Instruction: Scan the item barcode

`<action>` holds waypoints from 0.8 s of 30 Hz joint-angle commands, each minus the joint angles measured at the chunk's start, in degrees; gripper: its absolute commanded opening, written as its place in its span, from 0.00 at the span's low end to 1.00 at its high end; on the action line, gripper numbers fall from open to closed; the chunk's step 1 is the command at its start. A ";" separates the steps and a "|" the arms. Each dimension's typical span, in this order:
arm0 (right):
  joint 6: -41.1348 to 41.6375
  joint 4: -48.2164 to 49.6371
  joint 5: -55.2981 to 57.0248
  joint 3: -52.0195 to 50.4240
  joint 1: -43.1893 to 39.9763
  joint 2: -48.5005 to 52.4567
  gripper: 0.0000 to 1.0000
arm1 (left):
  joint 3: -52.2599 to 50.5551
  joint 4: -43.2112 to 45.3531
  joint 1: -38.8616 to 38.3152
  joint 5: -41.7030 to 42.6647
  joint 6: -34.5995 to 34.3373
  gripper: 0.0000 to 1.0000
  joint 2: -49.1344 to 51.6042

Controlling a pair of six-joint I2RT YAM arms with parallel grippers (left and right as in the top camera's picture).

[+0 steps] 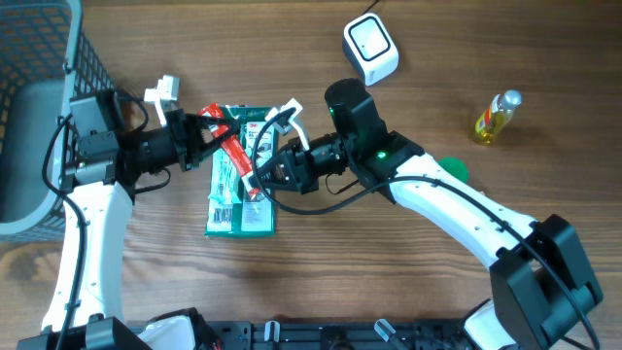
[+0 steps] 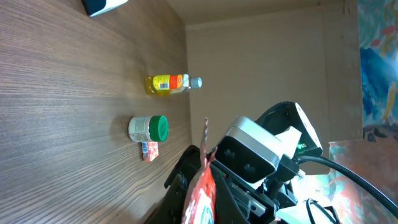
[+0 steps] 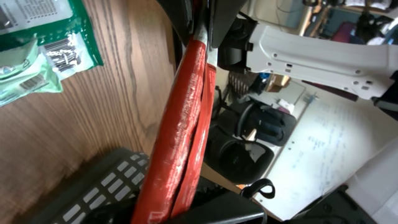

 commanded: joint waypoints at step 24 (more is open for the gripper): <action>-13.09 -29.05 45.18 -0.15 0.07 0.68 0.04 | 0.72 0.72 0.24 -50.07 10.71 1.00 0.24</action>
